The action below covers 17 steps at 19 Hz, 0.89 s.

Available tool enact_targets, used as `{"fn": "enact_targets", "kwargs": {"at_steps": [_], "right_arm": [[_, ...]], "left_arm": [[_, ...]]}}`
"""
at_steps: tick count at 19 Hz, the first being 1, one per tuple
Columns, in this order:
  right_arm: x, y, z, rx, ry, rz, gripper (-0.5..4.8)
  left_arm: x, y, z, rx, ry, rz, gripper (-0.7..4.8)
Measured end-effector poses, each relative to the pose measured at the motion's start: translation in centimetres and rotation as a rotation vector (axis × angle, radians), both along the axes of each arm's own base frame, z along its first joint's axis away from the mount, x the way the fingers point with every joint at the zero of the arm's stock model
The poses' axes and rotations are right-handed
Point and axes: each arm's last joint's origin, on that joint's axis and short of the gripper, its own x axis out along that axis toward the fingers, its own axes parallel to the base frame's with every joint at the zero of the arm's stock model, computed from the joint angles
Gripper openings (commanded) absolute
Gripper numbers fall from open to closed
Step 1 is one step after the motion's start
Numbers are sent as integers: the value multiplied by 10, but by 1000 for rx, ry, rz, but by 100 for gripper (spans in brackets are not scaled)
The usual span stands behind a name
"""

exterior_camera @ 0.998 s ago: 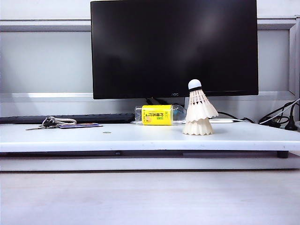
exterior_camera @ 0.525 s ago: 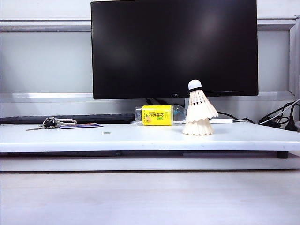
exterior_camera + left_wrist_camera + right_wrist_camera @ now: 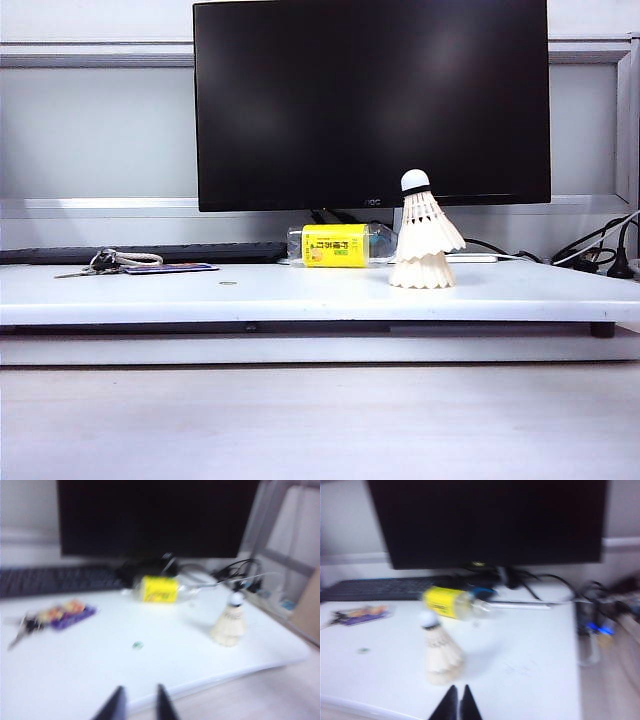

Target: Stack the badminton balls on the table vertically.

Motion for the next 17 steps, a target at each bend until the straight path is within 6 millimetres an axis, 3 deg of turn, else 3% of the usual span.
{"fn": "enact_targets", "kwargs": {"at_steps": [3,5,17], "right_arm": [[6,0,-16,13,57,-26,21],[8,1,-23,53,90,-28,21],[19,1,-71,47,249,-102,-4]], "left_arm": [[11,0,-21,-76,89,98,46],[15,-1,-29,-82,110,106,-6],[33,-7,-67,-35,75,67,-6]]}}
